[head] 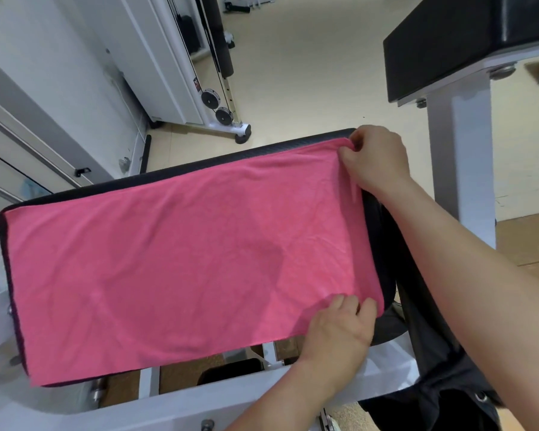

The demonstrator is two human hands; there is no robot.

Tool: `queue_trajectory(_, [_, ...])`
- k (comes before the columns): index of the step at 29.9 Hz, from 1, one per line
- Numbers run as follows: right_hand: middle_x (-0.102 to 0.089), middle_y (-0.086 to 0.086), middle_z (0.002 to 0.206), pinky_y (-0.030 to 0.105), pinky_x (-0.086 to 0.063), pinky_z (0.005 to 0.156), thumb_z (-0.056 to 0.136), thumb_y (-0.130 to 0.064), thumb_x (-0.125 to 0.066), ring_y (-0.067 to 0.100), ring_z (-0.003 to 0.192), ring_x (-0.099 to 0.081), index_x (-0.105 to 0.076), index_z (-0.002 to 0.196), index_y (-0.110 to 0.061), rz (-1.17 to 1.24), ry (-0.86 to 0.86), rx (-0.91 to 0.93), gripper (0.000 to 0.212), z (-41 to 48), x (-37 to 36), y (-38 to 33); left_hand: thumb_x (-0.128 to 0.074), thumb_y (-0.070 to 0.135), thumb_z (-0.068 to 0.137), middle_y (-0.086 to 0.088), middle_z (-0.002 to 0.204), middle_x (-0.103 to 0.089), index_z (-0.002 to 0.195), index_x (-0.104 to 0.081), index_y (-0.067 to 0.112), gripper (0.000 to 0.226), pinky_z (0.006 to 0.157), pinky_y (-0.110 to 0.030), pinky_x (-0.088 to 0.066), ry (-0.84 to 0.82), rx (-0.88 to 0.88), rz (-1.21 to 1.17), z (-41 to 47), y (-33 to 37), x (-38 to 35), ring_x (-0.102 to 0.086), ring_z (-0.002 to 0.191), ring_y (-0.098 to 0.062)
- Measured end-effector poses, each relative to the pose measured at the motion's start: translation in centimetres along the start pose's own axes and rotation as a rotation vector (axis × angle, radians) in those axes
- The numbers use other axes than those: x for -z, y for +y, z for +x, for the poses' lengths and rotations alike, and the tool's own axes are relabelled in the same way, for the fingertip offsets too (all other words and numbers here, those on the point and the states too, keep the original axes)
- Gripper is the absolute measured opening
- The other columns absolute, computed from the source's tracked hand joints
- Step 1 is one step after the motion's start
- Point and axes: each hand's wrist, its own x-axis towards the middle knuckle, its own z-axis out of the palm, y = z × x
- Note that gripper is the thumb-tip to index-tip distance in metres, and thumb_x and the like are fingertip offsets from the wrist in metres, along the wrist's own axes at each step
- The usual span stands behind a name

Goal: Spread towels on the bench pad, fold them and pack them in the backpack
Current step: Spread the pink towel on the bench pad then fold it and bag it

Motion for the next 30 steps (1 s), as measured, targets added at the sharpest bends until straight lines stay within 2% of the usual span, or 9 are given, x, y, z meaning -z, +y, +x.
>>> queue_trajectory(4, [-0.064, 0.001, 0.077, 0.027, -0.043, 0.062, 0.081, -0.016, -0.060, 0.017, 0.070, -0.058, -0.068, 0.083, -0.012, 0.305, -0.051, -0.120, 0.009, -0.3, 0.9, -1.0, -0.059, 0.007, 0.071, 0.001, 0.089, -0.052, 0.087, -0.052, 0.018, 0.020, 0.066, -0.028, -0.043, 0.037, 0.204, -0.340, 0.1, 0.0, 1.6, -0.050, 0.080, -0.017])
queue_trajectory(7, [-0.055, -0.003, 0.072, 0.025, -0.038, 0.052, 0.079, -0.006, -0.060, 0.012, 0.053, -0.045, -0.068, 0.099, -0.020, 0.696, -0.172, -0.176, 0.026, -1.8, 1.9, -3.0, -0.049, 0.007, 0.069, 0.013, 0.071, -0.038, 0.067, -0.037, 0.029, 0.026, 0.060, -0.024, -0.030, 0.099, 0.441, -0.704, -1.5, -1.1, 3.3, -0.035, 0.066, -0.008])
queue_trajectory(10, [-0.050, -0.006, 0.061, 0.022, -0.036, 0.048, 0.081, -0.002, -0.055, 0.010, 0.049, -0.042, -0.070, 0.104, -0.022, 0.748, -0.282, -0.090, 0.033, -3.4, 1.9, -6.1, -0.054, 0.007, 0.067, 0.015, 0.059, -0.034, 0.060, -0.038, 0.027, 0.027, 0.056, -0.025, -0.026, 0.122, 0.624, -0.947, -4.4, -3.3, 5.1, -0.031, 0.059, -0.007])
queue_trajectory(12, [-0.057, -0.002, 0.063, 0.019, -0.039, 0.049, 0.083, 0.001, -0.053, 0.010, 0.049, -0.051, -0.071, 0.097, -0.014, 0.751, -0.357, -0.041, 0.028, -4.6, 1.6, -8.7, -0.062, 0.006, 0.072, 0.010, 0.062, -0.041, 0.064, -0.048, 0.016, 0.018, 0.059, -0.026, -0.030, 0.102, 0.675, -1.037, -6.8, -4.9, 6.6, -0.037, 0.061, -0.008])
queue_trajectory(15, [-0.072, 0.003, 0.081, 0.012, -0.046, 0.056, 0.084, 0.002, -0.057, 0.005, 0.067, -0.066, -0.069, 0.102, -0.013, 0.676, -0.487, 0.071, 0.027, -6.1, 0.0, -12.7, -0.074, 0.012, 0.081, 0.001, 0.075, -0.066, 0.085, -0.066, 0.005, 0.011, 0.066, -0.022, -0.046, 0.132, 0.728, -1.108, -10.6, -7.1, 8.9, -0.058, 0.068, -0.008])
queue_trajectory(18, [-0.074, 0.000, 0.095, 0.025, -0.053, 0.083, 0.080, 0.001, -0.064, 0.011, 0.092, -0.069, -0.067, 0.105, -0.018, 0.486, -0.499, 0.284, 0.032, -7.4, -2.7, -16.6, -0.076, 0.038, 0.080, 0.003, 0.087, -0.075, 0.092, -0.073, 0.015, 0.027, 0.076, -0.022, -0.053, 0.251, 0.788, -1.128, -14.6, -9.4, 10.6, -0.068, 0.082, -0.008])
queue_trajectory(22, [-0.071, -0.002, 0.088, 0.031, -0.050, 0.087, 0.088, -0.013, -0.062, 0.017, 0.089, -0.067, -0.072, 0.098, -0.017, 0.286, -0.287, 0.512, 0.015, -9.4, -6.6, -22.2, -0.054, 0.064, 0.086, 0.012, 0.060, -0.042, 0.067, -0.049, 0.010, 0.057, 0.058, -0.018, -0.033, 0.392, 0.807, -1.040, -19.8, -12.6, 12.3, -0.040, 0.058, -0.006])
queue_trajectory(26, [-0.072, -0.004, 0.091, 0.030, -0.047, 0.079, 0.091, -0.022, -0.058, 0.017, 0.088, -0.064, -0.073, 0.100, -0.020, 0.281, -0.194, 0.572, 0.018, -10.5, -10.4, -27.0, -0.051, 0.038, 0.094, 0.015, 0.055, -0.040, 0.059, -0.034, 0.019, 0.043, 0.053, -0.014, -0.029, 0.527, 0.824, -0.850, -23.7, -15.7, 13.8, -0.036, 0.053, -0.002])
queue_trajectory(30, [-0.071, -0.002, 0.092, 0.033, -0.048, 0.077, 0.092, -0.025, -0.056, 0.021, 0.088, -0.063, -0.072, 0.100, -0.021, 0.235, -0.187, 0.630, 0.019, -11.2, -13.7, -30.6, -0.065, 0.024, 0.091, 0.017, 0.058, -0.051, 0.056, -0.052, 0.022, 0.037, 0.057, -0.011, -0.036, 0.649, 0.960, -0.802, -26.9, -19.1, 13.6, -0.047, 0.058, -0.001])
